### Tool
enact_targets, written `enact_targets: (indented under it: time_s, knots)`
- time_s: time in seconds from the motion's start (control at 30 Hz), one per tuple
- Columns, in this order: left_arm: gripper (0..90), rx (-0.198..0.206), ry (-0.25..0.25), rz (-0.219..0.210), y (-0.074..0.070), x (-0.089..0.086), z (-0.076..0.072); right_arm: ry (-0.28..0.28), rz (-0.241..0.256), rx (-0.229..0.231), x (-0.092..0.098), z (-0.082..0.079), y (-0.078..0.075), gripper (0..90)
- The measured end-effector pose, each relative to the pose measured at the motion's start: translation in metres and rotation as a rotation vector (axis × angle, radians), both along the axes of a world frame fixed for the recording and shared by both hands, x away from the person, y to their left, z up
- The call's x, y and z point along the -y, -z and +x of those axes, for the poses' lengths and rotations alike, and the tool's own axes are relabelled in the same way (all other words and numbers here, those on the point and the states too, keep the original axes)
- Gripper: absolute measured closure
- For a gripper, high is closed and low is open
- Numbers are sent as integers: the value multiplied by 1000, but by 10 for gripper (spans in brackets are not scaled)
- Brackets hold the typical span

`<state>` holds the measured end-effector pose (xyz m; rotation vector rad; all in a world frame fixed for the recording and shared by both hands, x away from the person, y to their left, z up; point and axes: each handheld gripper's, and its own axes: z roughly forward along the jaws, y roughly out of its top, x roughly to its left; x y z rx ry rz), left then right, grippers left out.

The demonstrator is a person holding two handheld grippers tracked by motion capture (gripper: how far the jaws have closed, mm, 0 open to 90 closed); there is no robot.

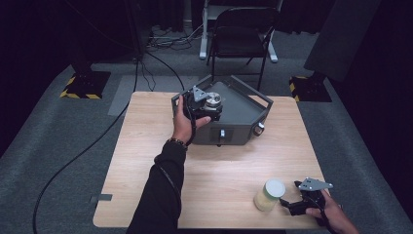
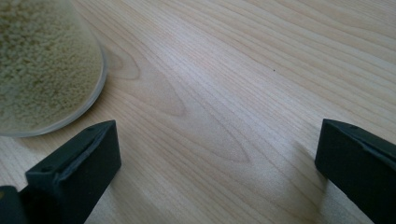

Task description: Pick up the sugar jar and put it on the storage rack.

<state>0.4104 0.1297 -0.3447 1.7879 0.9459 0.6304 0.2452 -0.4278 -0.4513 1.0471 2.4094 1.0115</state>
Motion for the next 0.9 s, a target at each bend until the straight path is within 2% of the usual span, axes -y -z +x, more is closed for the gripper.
enact_targets:
  time_s: [0.17, 0.5, 0.6, 0.73, 0.9]
  knots:
    - [1, 16, 4, 33, -8, -1, -7, 0, 0, 0, 0, 0, 0, 0]
    - [0, 51, 13, 82, -12, -4, -26, 0, 0, 0, 0, 0, 0, 0]
    - [0, 58, 19, 77, -11, -6, -31, 0, 0, 0, 0, 0, 0, 0]
    - [1, 64, 33, 121, -10, -6, -38, 0, 0, 0, 0, 0, 0, 0]
    - [0, 69, 59, 136, -7, -10, -46, 1, 0, 0, 0, 0, 0, 0]
